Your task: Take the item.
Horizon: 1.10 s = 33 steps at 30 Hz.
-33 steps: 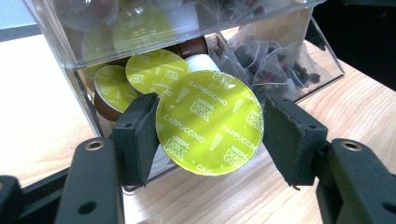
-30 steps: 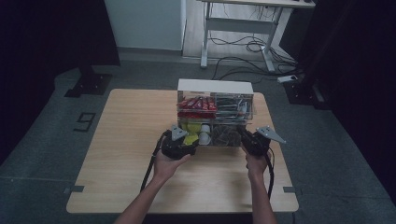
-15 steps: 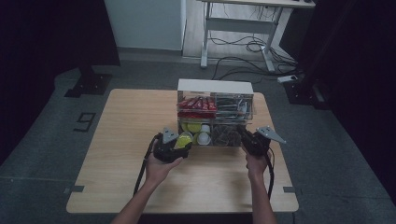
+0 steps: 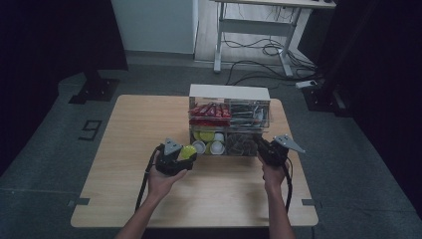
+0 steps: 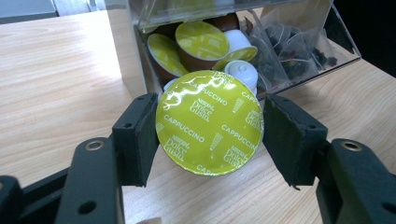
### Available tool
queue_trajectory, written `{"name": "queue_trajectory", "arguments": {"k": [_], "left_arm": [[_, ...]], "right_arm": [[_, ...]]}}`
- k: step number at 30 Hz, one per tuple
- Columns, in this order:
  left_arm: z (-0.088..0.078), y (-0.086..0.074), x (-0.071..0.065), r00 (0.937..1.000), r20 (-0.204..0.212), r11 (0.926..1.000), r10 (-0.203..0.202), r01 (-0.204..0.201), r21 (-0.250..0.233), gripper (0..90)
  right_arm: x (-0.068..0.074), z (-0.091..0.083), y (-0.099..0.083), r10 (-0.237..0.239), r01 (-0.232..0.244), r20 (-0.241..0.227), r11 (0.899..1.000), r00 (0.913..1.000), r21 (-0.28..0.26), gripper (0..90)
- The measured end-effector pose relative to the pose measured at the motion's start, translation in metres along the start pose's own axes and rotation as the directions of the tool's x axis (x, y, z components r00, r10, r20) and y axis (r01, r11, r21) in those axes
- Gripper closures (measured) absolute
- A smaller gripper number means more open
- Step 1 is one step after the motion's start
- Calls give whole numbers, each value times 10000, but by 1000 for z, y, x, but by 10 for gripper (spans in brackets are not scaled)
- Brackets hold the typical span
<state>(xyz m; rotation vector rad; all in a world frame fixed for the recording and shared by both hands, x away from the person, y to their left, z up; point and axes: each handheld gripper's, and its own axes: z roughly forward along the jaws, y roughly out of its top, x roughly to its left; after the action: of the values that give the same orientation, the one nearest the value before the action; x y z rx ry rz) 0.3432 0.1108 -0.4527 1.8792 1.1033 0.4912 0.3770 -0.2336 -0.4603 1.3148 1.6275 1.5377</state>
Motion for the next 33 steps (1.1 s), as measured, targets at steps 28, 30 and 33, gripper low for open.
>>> {"name": "queue_trajectory", "arguments": {"k": [28, 30, 33], "left_arm": [[-2, -38, 41, 9939, -899, 9952, -639, 701, 683, 383], [-1, -42, 45, 9924, -1000, 9937, -716, 797, 789, 382], [0, -48, 50, 9905, -1140, 9916, -775, 884, 941, 382]], "right_arm": [[-2, 0, -1, -12, 12, 54, 10000, 10000, 12, 894], [-2, 0, -1, -14, 14, 52, 10000, 10000, 12, 895], [-2, 0, -1, -18, 18, 61, 10000, 10000, 15, 894]]}}
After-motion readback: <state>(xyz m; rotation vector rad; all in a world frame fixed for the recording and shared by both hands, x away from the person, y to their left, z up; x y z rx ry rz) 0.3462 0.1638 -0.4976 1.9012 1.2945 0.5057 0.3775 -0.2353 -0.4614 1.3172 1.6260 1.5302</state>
